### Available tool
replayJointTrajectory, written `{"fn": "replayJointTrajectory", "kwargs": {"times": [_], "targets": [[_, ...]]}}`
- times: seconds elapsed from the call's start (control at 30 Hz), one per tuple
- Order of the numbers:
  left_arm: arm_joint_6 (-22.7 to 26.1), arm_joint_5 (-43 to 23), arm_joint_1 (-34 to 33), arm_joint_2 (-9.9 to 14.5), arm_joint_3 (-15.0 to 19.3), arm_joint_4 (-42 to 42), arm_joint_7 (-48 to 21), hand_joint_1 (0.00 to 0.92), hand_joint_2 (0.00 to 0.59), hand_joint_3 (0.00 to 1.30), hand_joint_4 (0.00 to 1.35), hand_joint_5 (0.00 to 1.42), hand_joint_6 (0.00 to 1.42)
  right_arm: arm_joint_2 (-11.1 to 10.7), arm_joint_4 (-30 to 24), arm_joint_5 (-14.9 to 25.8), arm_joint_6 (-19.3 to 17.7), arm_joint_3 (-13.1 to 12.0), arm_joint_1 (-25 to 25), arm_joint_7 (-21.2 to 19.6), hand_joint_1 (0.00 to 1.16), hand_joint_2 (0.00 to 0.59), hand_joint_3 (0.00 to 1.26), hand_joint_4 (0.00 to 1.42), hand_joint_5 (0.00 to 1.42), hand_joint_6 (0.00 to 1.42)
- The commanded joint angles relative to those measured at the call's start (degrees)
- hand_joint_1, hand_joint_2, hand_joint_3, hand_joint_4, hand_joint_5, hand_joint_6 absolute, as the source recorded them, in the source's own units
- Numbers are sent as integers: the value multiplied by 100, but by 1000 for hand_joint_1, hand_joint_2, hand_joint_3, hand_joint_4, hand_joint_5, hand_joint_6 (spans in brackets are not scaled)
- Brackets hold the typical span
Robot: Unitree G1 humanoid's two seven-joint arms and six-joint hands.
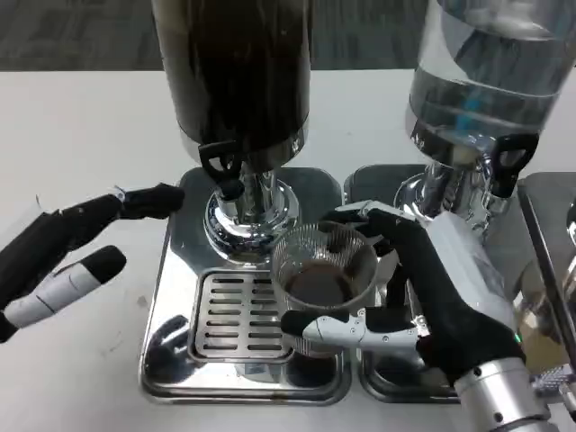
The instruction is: Grasp the cup under the faucet to collect the drink, then remove the cup.
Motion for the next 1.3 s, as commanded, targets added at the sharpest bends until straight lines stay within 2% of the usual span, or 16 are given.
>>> {"fn": "replayJointTrajectory", "kwargs": {"times": [0.03,0.33,0.43,0.6,0.77,1.0,1.13,1.3], "targets": [[58,-203,371,93,-22,-465,-188,0,117,250,199,216,176,16,-335,134,11,-97,64,54,794,224,543,636,826,1152],[-184,-236,828,424,169,-886,-335,0,102,147,72,98,134,-7,-483,203,20,-164,92,208,787,221,556,644,836,1152],[-607,68,937,622,289,-976,-288,0,84,85,7,46,102,-21,-521,215,19,-198,70,258,792,220,557,645,836,1152],[-1336,648,1039,869,459,-973,-64,0,31,23,0,4,64,-60,-636,265,45,-251,87,387,797,219,558,646,836,1152],[-1899,1159,1117,1096,481,-961,161,0,21,0,0,0,49,-69,-778,308,65,-316,132,474,778,245,558,653,836,1152],[-2313,1460,1246,1236,577,-805,573,0,18,0,0,0,41,-144,-971,345,49,-341,257,579,764,250,573,653,850,1152],[-2683,1648,1404,1222,695,-676,845,0,17,0,0,0,35,-190,-1101,407,40,-367,294,657,758,245,573,653,853,1152],[-3007,1851,1453,1300,685,-583,1066,0,26,0,0,0,28,-280,-1196,492,39,-425,326,775,754,242,573,653,853,1152]]}}
